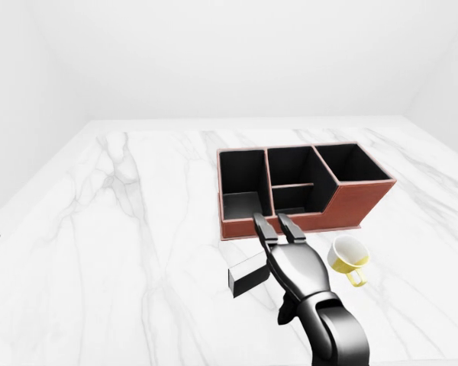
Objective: Pick up the book and place it in the caddy.
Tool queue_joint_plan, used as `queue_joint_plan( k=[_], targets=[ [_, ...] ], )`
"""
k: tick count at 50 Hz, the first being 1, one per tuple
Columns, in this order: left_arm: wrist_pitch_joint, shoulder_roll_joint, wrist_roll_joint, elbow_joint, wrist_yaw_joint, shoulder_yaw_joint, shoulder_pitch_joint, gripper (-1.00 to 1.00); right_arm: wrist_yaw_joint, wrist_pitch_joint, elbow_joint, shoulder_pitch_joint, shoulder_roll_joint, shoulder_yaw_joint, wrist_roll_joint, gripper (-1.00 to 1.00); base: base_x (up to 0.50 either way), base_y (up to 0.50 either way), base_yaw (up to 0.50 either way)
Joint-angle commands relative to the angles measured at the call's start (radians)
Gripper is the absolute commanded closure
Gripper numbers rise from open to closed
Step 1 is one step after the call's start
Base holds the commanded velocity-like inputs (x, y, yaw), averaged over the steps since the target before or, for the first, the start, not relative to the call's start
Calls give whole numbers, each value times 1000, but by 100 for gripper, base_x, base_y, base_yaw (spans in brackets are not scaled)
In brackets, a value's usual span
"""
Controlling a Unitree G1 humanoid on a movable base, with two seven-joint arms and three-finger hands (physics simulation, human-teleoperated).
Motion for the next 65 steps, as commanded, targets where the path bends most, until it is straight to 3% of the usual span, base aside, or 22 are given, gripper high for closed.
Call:
queue_joint_plan(
  k=[1,31,65],
  targets=[
    [0,-21,16,-35,-25,13,16,-100,0,0,-16,0,-10,73,-54,-100,0,0,0],
    [0,-15,9,-36,-22,9,6,-100,0,0,71,-96,-51,211,-167,-100,0,0,0],
    [0,-16,5,-32,-22,11,9,-100,0,0,201,-181,-64,186,-63,-100,0,0,0]
  ],
)
